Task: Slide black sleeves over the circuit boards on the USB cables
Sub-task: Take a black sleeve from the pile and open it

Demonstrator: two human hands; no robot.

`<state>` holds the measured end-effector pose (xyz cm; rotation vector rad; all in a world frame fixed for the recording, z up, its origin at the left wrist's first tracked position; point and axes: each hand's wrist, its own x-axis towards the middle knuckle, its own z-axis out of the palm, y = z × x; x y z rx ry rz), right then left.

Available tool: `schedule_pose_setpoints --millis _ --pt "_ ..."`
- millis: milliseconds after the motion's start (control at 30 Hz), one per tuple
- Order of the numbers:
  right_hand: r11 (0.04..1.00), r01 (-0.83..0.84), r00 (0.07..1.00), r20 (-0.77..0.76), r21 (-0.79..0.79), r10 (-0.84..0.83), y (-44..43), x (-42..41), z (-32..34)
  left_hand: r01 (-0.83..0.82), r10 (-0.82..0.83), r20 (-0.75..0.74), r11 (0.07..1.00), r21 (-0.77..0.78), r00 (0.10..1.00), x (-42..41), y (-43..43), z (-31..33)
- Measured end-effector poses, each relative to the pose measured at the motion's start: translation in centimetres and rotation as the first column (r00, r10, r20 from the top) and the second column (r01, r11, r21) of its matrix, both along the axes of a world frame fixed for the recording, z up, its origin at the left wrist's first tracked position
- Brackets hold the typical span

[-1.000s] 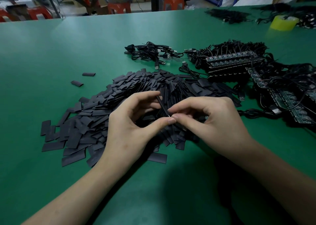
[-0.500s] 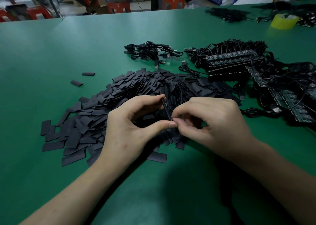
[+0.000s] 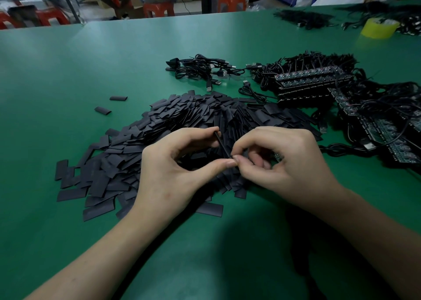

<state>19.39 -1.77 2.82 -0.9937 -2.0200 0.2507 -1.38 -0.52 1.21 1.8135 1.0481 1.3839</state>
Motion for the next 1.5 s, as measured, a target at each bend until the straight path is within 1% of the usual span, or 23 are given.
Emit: schedule_pose_setpoints --millis 133,267,367,500,667,733,833,900,967,1033,1067,1133,1233,1300,1367,1500 --pt "0.997 -0.013 0.999 -0.034 -0.075 0.010 0.0 0.1 0.2 -0.035 0.035 -0.012 0.999 0.026 0.999 -0.1 0.2 0.1" --pt "0.965 -0.016 0.997 -0.074 -0.262 -0.003 -0.1 -0.1 0.4 -0.054 0.055 -0.011 0.998 0.044 0.998 -0.2 0.3 0.0" --pt "0.925 -0.026 0.999 -0.030 -0.378 0.016 -0.1 0.1 0.4 -0.068 0.067 0.016 0.997 0.044 0.998 -0.3 0.5 -0.2" --pt "0.928 0.015 0.991 0.132 -0.371 0.037 0.2 0.3 0.5 -0.126 0.124 0.077 0.992 0.026 0.989 -0.6 0.9 -0.4" --pt "0.940 0.007 0.973 0.217 -0.340 0.072 0.7 0.8 0.5 -0.133 0.138 0.243 0.990 -0.039 0.960 -0.8 1.4 -0.4" --pt "0.948 0.010 0.978 0.201 -0.319 0.058 0.9 1.0 0.6 -0.112 0.120 0.290 0.993 -0.045 0.950 -0.7 1.4 -0.3" --pt "0.966 0.043 0.990 0.144 -0.254 -0.007 1.0 1.2 0.9 -0.081 0.088 0.324 0.996 -0.037 0.942 -0.7 1.4 -0.2" --pt "0.960 0.056 0.996 0.081 -0.275 -0.034 1.2 1.5 1.5 -0.084 0.088 0.321 0.996 -0.027 0.943 -0.8 1.4 -0.1" --pt "0.959 0.102 0.993 0.080 -0.266 -0.084 1.6 2.0 2.4 -0.105 0.109 0.301 0.994 -0.029 0.947 -0.8 1.4 -0.1" --pt "0.962 0.193 0.973 0.163 -0.195 -0.162 2.8 2.4 3.9 -0.130 0.133 0.257 0.991 -0.028 0.957 -0.8 1.2 -0.1" --pt "0.961 0.243 0.952 0.223 -0.135 -0.209 3.7 2.4 4.7 -0.141 0.142 0.210 0.990 -0.016 0.967 -0.8 1.2 -0.2" --pt "0.946 0.323 0.897 0.322 -0.008 -0.303 6.3 2.0 6.4 -0.152 0.148 0.072 0.987 0.046 0.986 -0.7 1.2 -0.4" --pt "0.913 0.390 0.809 0.428 0.124 -0.403 11.9 0.7 8.2 -0.109 0.138 -0.134 0.973 0.204 0.981 -0.4 1.1 -0.5" --pt "0.902 0.405 0.761 0.490 0.153 -0.425 16.2 -0.7 8.7 -0.050 0.116 -0.226 0.959 0.278 0.967 -0.2 0.9 -0.7" --pt "0.902 0.403 0.728 0.542 0.156 -0.419 20.1 -2.4 8.9 -0.002 0.098 -0.283 0.947 0.320 0.954 0.0 0.8 -1.1" --pt "0.895 0.424 0.696 0.584 0.135 -0.418 26.0 -6.0 9.0 0.029 0.097 -0.326 0.931 0.364 0.940 0.1 0.9 -1.5"
